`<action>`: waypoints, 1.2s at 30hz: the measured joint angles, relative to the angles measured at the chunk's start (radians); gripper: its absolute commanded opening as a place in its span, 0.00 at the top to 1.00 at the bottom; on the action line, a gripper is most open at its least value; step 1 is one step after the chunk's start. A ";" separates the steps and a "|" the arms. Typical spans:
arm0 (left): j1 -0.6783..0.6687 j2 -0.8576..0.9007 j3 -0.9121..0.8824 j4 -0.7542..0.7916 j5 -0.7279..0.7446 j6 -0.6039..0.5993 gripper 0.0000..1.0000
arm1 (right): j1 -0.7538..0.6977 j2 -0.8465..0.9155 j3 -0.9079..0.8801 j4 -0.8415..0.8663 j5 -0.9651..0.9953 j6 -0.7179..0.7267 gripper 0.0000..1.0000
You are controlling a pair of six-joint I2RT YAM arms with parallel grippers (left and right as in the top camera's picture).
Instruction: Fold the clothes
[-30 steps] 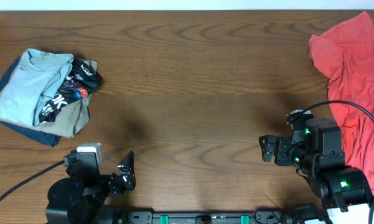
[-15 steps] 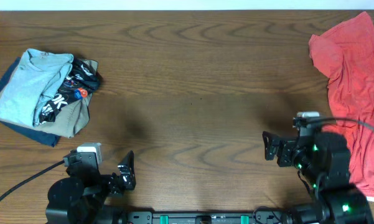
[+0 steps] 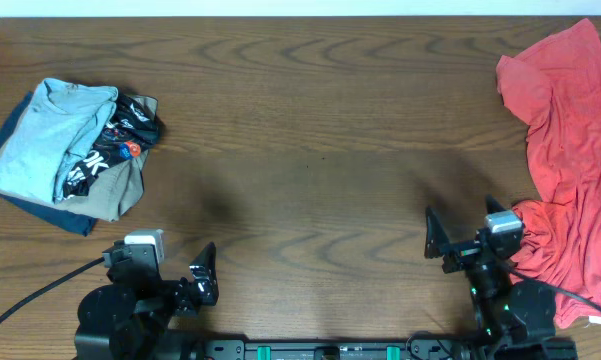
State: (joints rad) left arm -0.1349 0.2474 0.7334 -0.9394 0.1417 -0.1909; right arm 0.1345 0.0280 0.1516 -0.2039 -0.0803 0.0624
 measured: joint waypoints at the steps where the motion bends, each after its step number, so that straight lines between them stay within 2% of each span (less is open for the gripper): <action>1: 0.000 0.000 0.000 0.000 0.000 0.000 0.02 | -0.009 -0.010 -0.026 0.044 0.000 -0.003 0.01; 5: 0.000 0.000 0.000 0.000 0.000 0.000 0.02 | -0.035 -0.016 -0.112 0.193 0.002 -0.023 0.01; 7: 0.000 0.000 0.000 0.000 0.000 0.000 0.02 | -0.047 -0.016 -0.136 0.210 0.009 -0.048 0.01; 15: 0.000 0.000 0.000 0.000 0.000 0.000 0.02 | -0.047 -0.016 -0.145 0.138 0.025 -0.132 0.01; 36: 0.000 0.000 0.000 0.000 0.000 0.000 0.02 | -0.047 -0.016 -0.145 0.138 0.026 -0.147 0.01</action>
State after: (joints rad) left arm -0.1349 0.2474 0.7334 -0.9390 0.1413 -0.1909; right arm 0.0879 0.0116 0.0067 -0.0662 -0.0547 -0.0849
